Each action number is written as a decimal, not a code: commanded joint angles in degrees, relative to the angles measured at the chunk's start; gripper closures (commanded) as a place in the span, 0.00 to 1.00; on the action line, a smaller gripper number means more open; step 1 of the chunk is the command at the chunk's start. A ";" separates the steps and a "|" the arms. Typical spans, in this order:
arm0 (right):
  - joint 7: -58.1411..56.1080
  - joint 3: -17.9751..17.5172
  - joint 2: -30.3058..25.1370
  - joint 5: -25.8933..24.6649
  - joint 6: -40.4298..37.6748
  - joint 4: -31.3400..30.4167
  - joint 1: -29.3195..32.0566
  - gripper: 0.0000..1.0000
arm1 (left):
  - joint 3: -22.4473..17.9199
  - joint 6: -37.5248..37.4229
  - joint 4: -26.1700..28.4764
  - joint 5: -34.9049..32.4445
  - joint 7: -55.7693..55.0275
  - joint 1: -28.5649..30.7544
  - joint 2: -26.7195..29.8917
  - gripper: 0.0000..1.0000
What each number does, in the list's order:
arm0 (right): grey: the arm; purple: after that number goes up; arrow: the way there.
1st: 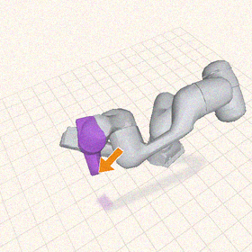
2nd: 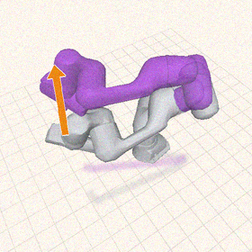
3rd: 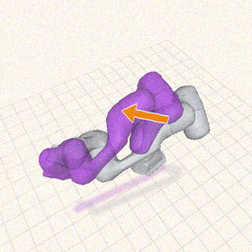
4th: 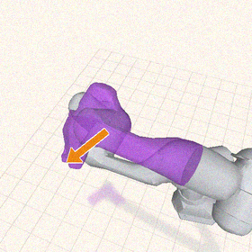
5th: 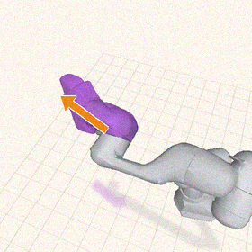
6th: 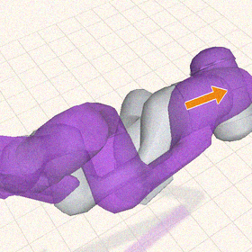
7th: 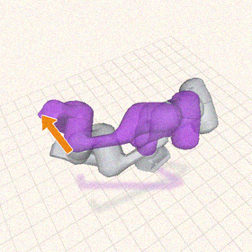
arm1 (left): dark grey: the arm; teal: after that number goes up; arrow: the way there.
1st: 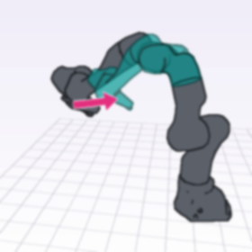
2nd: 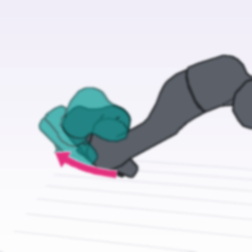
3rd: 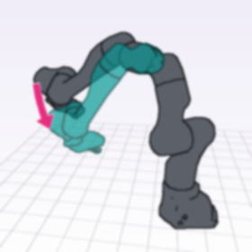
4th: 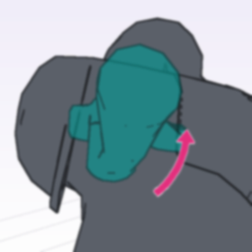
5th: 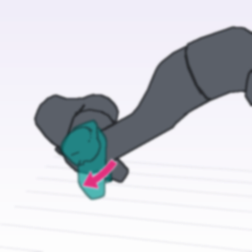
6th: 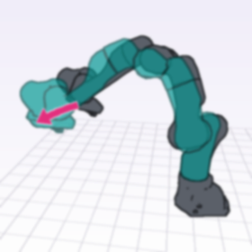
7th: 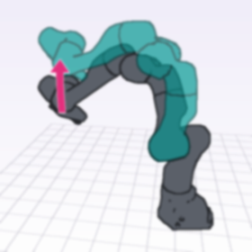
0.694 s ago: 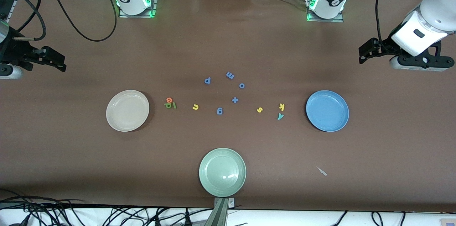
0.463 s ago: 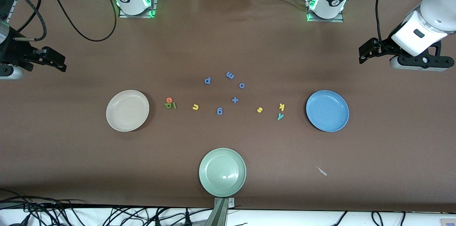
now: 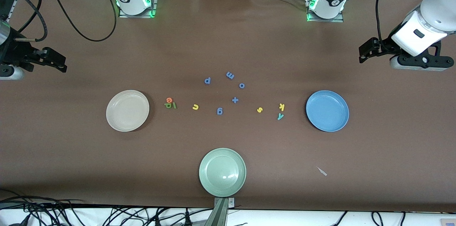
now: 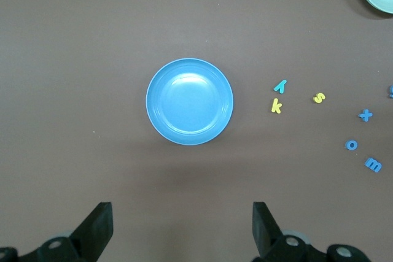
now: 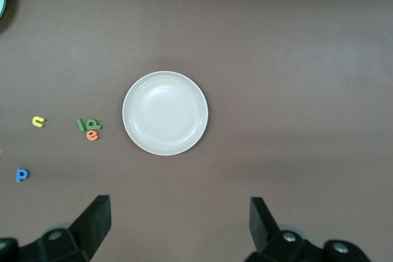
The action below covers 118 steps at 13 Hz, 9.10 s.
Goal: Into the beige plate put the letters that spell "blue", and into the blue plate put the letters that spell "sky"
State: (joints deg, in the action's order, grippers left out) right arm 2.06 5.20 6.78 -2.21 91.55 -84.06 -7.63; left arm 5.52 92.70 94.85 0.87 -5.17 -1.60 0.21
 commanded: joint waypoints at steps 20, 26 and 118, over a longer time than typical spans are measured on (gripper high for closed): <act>0.49 0.25 -0.28 0.36 0.47 -0.32 0.60 0.00 | 0.11 -0.68 -0.28 -1.49 1.57 0.19 0.32 0.00; 0.05 0.34 -0.37 0.27 0.12 -0.32 0.60 0.00 | 0.02 -0.77 -0.28 -1.49 1.57 0.19 0.32 0.00; -0.57 1.22 1.39 5.28 -1.64 -0.32 1.57 0.00 | 3.54 34.88 -7.06 -2.28 9.21 -21.33 -44.32 0.01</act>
State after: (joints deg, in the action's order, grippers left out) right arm 2.13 6.61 8.28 1.78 89.61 -84.35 -6.69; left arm 9.30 123.14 86.26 0.21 1.08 -22.38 -43.25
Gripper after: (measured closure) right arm 0.000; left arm 0.000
